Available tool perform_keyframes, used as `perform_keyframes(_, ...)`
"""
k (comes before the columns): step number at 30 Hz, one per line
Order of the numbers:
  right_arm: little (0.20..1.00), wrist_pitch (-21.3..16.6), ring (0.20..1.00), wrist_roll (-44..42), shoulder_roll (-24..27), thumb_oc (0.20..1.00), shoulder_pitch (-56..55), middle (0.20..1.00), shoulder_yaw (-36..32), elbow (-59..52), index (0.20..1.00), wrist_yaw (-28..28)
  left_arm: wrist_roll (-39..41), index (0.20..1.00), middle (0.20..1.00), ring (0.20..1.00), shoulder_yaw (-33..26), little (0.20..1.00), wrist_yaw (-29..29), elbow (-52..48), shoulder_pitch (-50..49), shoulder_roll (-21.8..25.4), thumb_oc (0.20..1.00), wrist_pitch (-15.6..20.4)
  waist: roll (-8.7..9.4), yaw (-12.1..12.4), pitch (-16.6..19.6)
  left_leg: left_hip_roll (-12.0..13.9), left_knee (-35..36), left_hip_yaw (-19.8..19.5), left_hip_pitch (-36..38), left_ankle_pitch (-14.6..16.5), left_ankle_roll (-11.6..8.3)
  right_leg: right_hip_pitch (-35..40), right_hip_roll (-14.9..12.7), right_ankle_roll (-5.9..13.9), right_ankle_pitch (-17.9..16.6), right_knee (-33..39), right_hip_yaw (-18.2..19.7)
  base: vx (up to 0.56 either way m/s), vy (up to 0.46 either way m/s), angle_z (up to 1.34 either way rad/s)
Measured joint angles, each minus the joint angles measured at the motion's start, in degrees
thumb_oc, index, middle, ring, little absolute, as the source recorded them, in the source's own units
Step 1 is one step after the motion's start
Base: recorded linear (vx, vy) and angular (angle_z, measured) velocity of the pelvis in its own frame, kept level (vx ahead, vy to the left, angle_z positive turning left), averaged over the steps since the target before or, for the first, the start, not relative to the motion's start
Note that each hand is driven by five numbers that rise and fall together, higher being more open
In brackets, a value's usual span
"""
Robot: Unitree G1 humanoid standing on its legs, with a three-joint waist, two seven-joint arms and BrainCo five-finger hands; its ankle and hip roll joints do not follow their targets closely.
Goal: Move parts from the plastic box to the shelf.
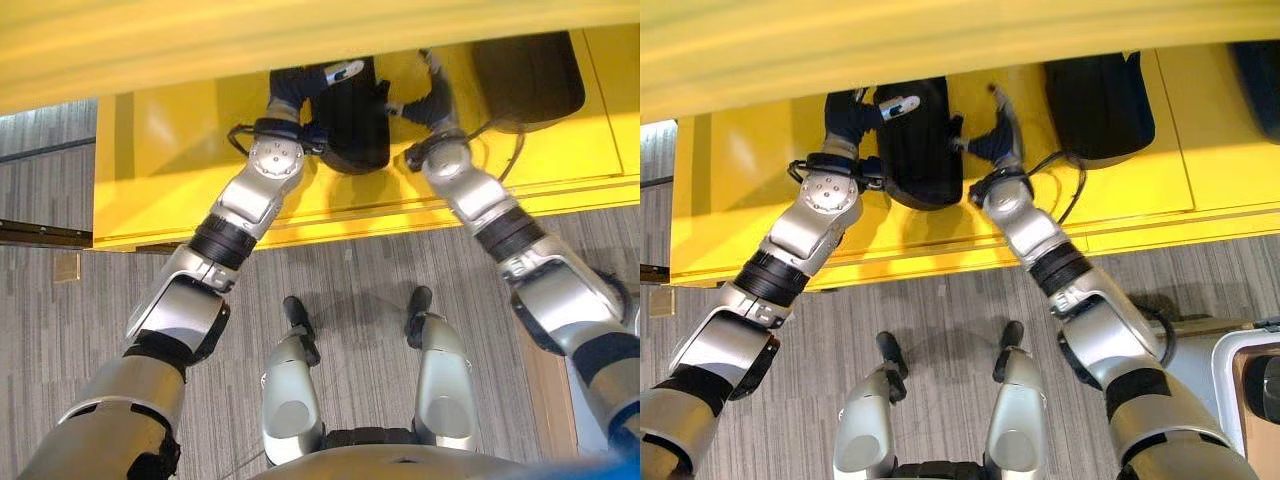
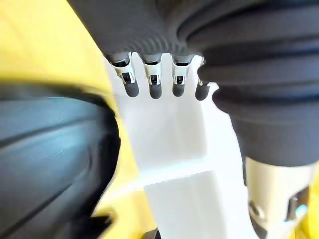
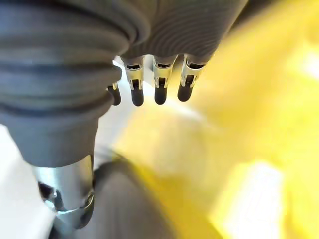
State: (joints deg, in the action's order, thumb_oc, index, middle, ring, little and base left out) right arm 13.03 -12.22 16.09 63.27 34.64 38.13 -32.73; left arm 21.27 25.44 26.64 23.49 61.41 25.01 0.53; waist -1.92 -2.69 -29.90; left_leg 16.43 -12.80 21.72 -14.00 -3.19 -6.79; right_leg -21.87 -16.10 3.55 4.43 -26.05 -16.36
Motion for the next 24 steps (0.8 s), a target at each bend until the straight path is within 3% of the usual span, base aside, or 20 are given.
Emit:
perform_keyframes(11, 1.0, -0.4, 1.0, 0.1, 0.0, 1.0, 0.1, 1.0, 0.3, 2.3, 1.0, -1.9, 0.7, 1.0, 1.0, 1.0, 1.7, 1.0, -1.8, 1.0, 1.7, 0.5, 1.0, 1.6, -0.18, 0.6, 0.1, -0.3, 0.0, 0.1, 0.8, -0.1, 0.05, 0.4, -0.3, -0.03, 0.0, -0.2, 0.2, 0.0, 0.0, 0.0)
perform_keyframes(19, 1.0, -3.1, 1.0, 9.8, 1.5, 1.0, 0.1, 1.0, 0.2, 1.0, 1.0, -4.2, 3.1, 1.0, 1.0, 1.0, 1.7, 1.0, -2.6, 0.9, 1.4, 0.2, 1.0, 2.3, -0.43, 0.3, 0.2, -0.3, 0.8, 0.3, 0.9, -0.7, 0.03, 0.2, -0.2, -0.08, 0.0, -0.2, 0.2, 0.0, 0.0, 0.0)
perform_keyframes(24, 1.0, -5.4, 1.0, 14.9, 5.3, 1.0, -0.5, 1.0, -0.9, -7.9, 1.0, -7.8, 2.9, 1.0, 1.0, 1.0, 0.0, 1.0, -3.0, -5.3, -4.6, 0.5, 1.0, 2.7, -0.67, 0.4, 0.2, -0.4, 1.2, 0.5, 1.1, -0.7, 0.04, 0.2, -0.2, -0.08, -0.1, 0.0, 0.2, 0.0, 0.0, 0.0)
